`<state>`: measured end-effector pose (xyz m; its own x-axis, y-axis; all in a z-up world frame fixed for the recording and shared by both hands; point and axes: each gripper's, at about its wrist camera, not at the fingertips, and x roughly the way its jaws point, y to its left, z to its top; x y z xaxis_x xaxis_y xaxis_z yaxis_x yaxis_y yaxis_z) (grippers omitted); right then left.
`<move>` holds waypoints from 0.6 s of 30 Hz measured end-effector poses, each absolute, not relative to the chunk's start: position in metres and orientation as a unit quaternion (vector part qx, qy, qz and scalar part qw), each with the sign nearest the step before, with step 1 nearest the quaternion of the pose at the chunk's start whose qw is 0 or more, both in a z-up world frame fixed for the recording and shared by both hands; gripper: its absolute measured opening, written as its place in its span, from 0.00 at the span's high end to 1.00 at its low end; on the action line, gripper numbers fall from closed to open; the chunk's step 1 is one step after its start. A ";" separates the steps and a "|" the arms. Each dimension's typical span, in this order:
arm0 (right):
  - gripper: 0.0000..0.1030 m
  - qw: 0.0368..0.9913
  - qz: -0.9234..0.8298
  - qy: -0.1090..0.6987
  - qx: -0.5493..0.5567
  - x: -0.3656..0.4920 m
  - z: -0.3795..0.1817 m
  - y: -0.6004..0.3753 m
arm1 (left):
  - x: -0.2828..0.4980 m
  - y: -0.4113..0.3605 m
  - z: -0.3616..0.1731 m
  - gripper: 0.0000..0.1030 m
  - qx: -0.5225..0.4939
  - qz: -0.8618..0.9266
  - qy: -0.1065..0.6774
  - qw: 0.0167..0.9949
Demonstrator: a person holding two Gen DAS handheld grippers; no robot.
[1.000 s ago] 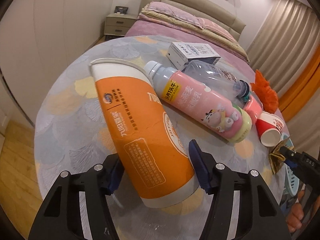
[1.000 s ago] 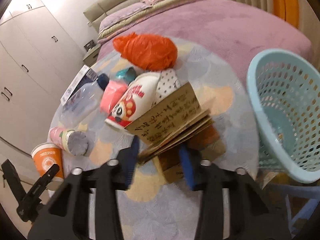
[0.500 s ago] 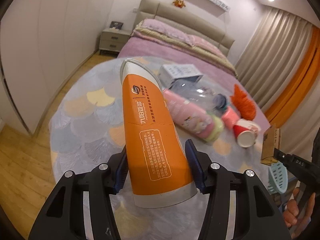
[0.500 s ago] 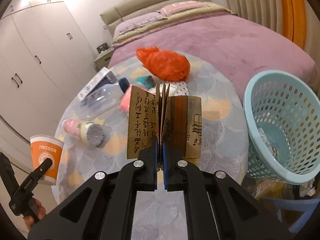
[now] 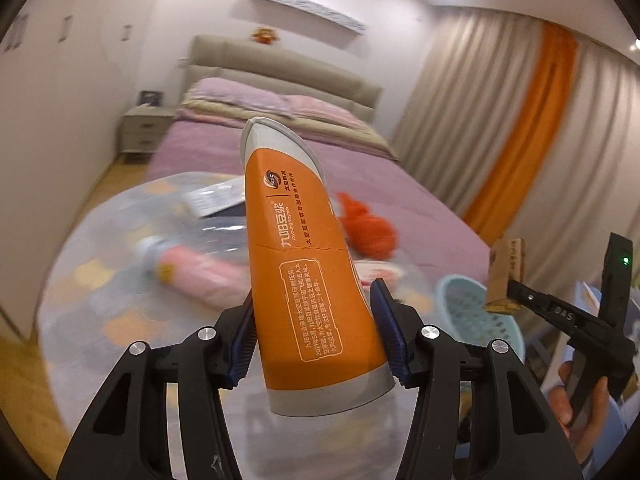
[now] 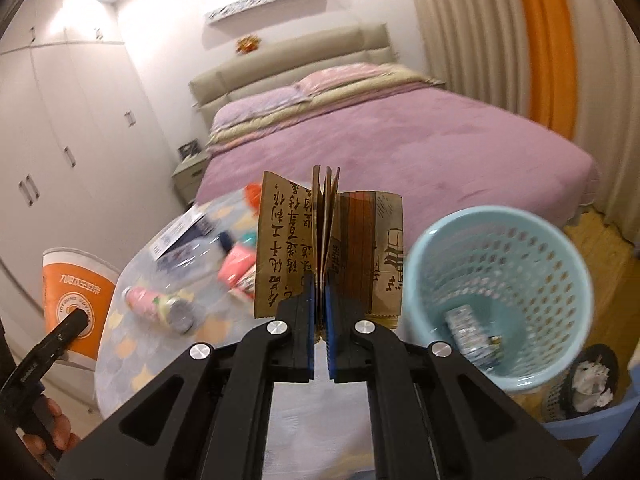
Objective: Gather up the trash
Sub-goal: 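Carry the cup and cardboard over the blue basket and release both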
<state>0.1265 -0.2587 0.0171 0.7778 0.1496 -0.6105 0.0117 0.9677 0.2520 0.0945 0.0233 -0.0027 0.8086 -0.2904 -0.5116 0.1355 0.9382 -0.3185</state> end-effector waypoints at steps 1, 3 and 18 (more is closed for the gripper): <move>0.97 0.936 0.027 0.328 0.125 0.125 0.019 -0.268 | 0.099 0.009 0.000 0.50 -0.127 -0.126 0.286 0.941; 0.97 0.937 0.005 0.323 0.133 0.123 0.020 -0.289 | 0.105 -0.012 0.004 0.50 -0.114 -0.146 0.284 0.941; 0.97 0.894 -0.114 0.375 0.218 0.129 -0.041 -0.436 | 0.187 -0.193 -0.043 0.50 -0.038 -0.273 0.368 0.888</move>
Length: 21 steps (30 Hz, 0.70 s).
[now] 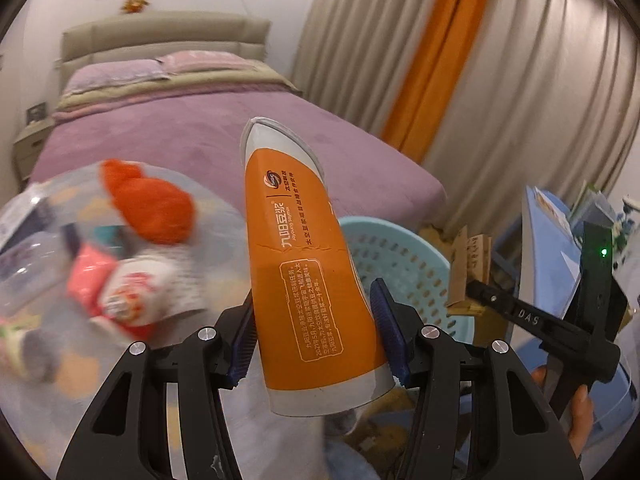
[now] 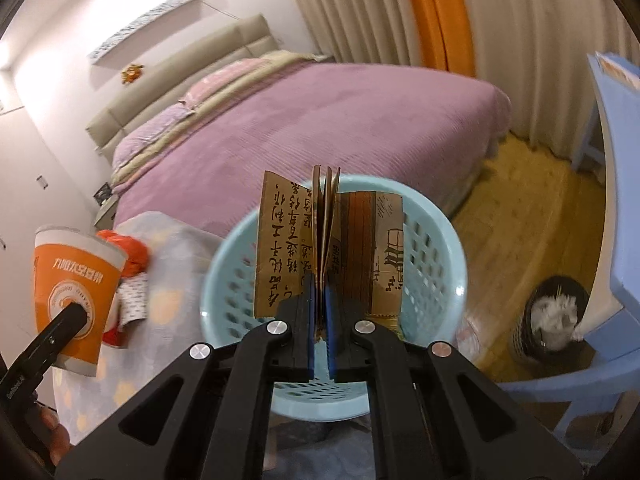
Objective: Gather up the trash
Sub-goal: 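Carry the cup and cardboard over the blue basket and release both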
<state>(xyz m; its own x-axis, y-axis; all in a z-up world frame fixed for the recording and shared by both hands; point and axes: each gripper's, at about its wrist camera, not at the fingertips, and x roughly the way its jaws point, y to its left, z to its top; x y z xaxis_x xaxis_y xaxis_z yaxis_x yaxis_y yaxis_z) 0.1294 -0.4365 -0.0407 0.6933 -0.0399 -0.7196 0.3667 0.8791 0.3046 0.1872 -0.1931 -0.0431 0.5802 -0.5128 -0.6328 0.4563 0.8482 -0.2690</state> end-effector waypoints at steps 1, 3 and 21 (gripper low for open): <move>0.97 0.891 -0.115 0.379 0.223 0.131 -0.046 -0.440 | 0.190 -0.202 -0.047 0.50 -0.036 -0.279 0.372 0.885; 0.97 0.885 -0.116 0.388 0.230 0.131 -0.057 -0.448 | 0.197 -0.216 -0.056 0.50 -0.036 -0.287 0.382 0.878; 0.88 0.880 -0.114 0.405 0.221 0.133 -0.075 -0.455 | 0.203 -0.258 -0.080 0.37 -0.028 -0.318 0.415 0.852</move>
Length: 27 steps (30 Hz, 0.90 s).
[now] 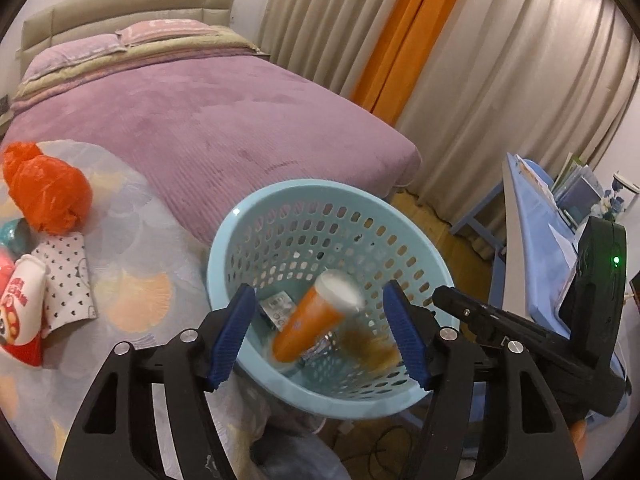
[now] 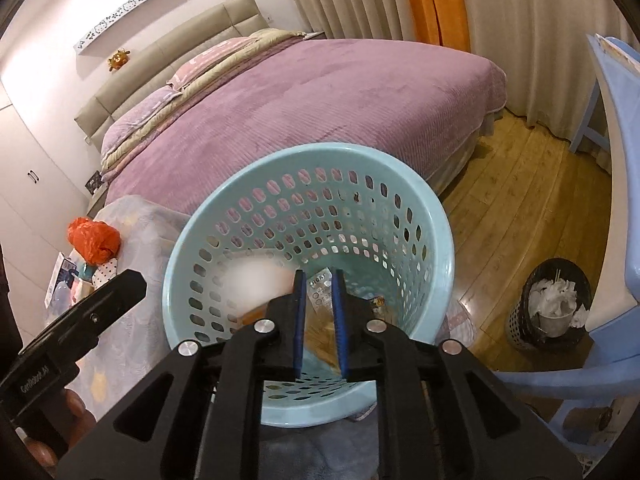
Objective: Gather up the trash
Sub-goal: 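Carry the cup and cardboard over the blue basket and release both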
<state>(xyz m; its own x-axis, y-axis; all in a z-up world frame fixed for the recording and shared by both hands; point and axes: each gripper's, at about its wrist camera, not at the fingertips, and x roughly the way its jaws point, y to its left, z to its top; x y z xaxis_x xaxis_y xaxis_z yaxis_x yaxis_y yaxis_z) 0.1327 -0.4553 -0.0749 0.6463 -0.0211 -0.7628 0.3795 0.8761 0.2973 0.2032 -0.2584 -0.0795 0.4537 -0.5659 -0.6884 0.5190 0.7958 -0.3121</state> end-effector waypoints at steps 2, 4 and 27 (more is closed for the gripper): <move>0.85 0.881 -0.111 0.401 0.223 0.131 -0.072 -0.455 | 0.201 -0.254 -0.078 0.37 -0.033 -0.316 0.413 0.853; 0.79 0.884 -0.108 0.396 0.223 0.129 -0.068 -0.452 | 0.201 -0.248 -0.076 0.37 -0.039 -0.316 0.411 0.854; 0.57 0.918 -0.016 0.367 0.149 0.130 -0.025 -0.349 | 0.160 -0.088 -0.025 0.25 -0.124 -0.196 0.340 0.911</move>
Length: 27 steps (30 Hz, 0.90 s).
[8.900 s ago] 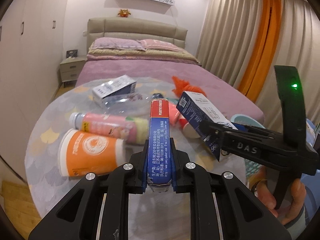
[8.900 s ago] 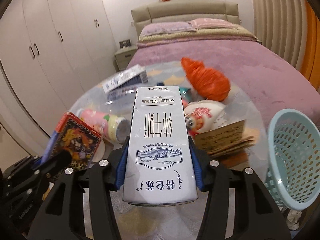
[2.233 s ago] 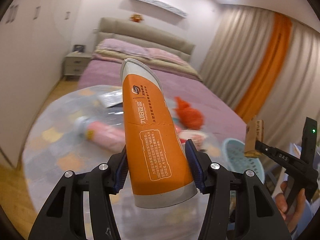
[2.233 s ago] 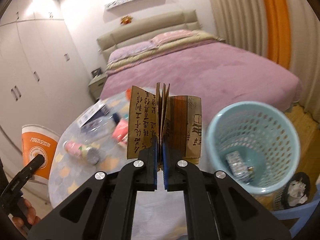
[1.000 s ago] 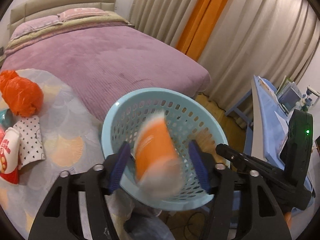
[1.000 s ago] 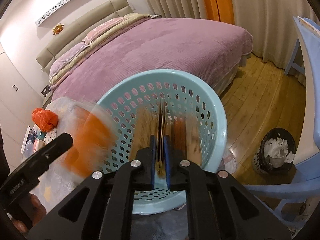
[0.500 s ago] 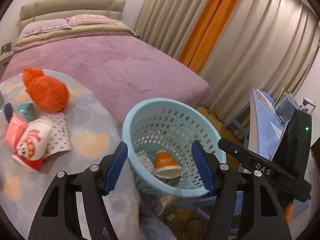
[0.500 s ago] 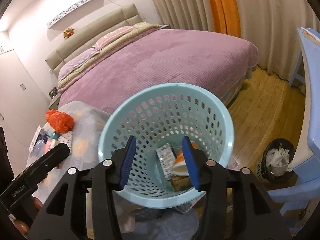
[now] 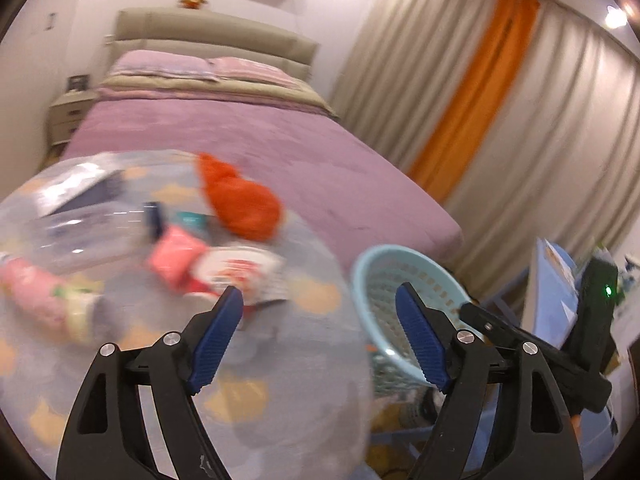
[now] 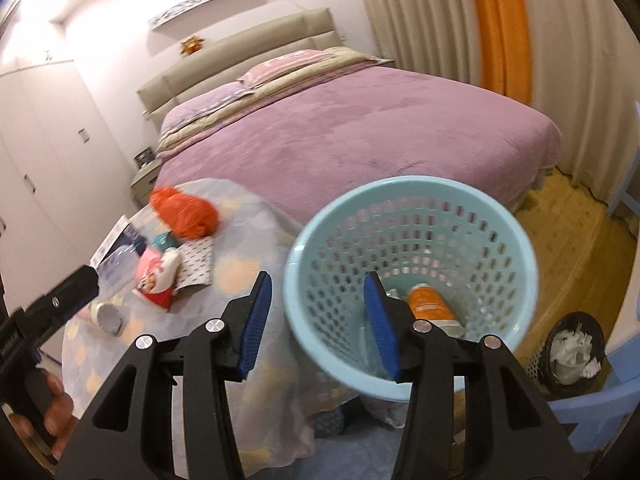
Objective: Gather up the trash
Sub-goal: 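Carry the cup and cardboard over the blue basket and release both, then grasp the pink yogurt bottle with the left tool while the right tool grasps the red-white cup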
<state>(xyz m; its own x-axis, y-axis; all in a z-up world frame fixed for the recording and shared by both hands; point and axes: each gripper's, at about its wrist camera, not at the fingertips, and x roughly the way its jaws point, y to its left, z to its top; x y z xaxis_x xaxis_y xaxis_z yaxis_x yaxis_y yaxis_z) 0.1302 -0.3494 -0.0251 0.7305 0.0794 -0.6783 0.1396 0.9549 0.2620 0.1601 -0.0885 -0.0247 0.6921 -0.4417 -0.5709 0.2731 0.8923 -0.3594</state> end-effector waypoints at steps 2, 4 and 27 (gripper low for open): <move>0.56 0.919 -0.005 0.369 0.142 0.133 -0.025 -0.337 | 0.159 -0.066 -0.023 0.22 -0.132 -0.166 0.338 0.917; 0.53 0.919 0.006 0.371 0.135 0.137 -0.026 -0.324 | 0.158 -0.046 -0.024 0.21 -0.140 -0.140 0.336 0.921; 0.50 0.905 0.084 0.404 0.102 0.173 -0.057 -0.230 | 0.174 0.111 -0.076 0.18 -0.274 0.054 0.377 0.883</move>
